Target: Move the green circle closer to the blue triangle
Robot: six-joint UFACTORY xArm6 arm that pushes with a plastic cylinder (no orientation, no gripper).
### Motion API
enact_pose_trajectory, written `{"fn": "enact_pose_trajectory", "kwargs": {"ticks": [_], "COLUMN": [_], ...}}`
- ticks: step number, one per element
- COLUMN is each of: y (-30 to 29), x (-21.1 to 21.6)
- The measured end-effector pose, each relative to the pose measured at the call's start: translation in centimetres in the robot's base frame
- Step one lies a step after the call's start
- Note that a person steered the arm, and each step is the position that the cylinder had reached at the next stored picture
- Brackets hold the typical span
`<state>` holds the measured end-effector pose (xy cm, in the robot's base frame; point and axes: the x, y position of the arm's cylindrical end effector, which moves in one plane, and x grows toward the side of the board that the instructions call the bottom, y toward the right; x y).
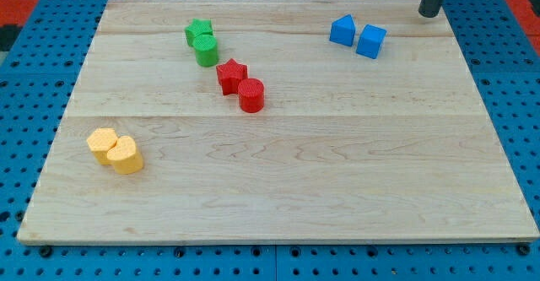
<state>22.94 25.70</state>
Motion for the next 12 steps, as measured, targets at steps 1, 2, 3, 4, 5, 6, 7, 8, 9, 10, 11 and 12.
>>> {"fn": "enact_pose_trajectory", "kwargs": {"ticks": [1, 2, 3, 4, 5, 6, 7, 8, 9, 10, 11, 12], "y": [-1.3, -5.6, -10.3, -17.6, -28.3, -37.1, -42.4, -36.5, -26.6, -22.4, -24.5, -25.6], "x": [0.1, -1.3, -1.9, -2.6, -2.7, -1.3, 3.7, 4.3, 5.0, 6.2, 9.5, 13.6]}}
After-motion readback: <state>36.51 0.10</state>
